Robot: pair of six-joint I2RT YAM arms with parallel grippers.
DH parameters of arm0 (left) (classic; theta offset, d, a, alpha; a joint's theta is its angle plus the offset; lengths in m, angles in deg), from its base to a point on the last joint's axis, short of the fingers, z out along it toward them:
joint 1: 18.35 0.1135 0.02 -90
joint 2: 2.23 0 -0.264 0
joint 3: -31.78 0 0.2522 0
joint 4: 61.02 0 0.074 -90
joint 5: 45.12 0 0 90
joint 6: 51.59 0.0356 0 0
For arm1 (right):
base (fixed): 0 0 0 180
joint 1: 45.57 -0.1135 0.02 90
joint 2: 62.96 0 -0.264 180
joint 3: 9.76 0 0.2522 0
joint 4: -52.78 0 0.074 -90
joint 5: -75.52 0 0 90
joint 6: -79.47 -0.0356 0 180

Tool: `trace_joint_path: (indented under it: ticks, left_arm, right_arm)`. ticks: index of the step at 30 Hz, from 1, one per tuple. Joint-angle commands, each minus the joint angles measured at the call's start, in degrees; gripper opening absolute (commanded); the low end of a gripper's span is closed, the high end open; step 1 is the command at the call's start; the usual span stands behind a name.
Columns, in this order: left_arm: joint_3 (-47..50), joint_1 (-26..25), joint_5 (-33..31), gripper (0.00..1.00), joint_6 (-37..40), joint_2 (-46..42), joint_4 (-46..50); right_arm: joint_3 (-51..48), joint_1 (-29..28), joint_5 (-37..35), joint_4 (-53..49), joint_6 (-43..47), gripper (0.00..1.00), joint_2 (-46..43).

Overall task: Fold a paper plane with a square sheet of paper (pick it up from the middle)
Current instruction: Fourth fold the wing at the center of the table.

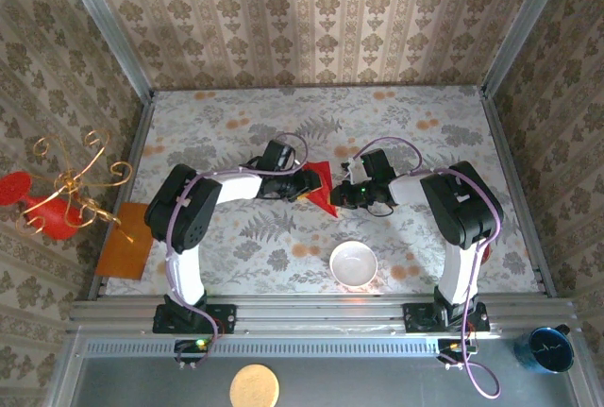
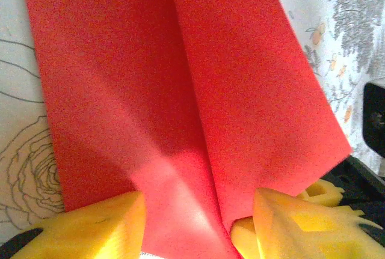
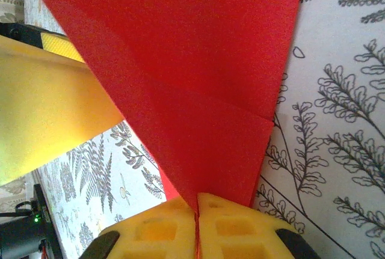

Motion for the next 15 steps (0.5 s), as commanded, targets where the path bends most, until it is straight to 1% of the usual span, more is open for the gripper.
trace_joint_path:
  ticks: [1, 8, 15]
  left_arm:
    - [-2.55, -0.76, -3.99, 0.53, 2.25, 1.85, 9.99]
    - [-6.40, -1.60, -9.39, 0.55, 2.44, 4.13, 21.75]
    - [-8.50, -2.08, -11.16, 0.56, 1.93, 6.58, 27.41]
  right_arm:
    - [-1.38, 0.38, 0.26, -0.02, -0.01, 0.14, 0.16]
    - [-2.18, 0.38, -0.66, -0.40, -0.35, 0.20, -1.78]
    - [-2.51, 0.38, -1.67, -0.88, -0.36, 0.19, -1.73]
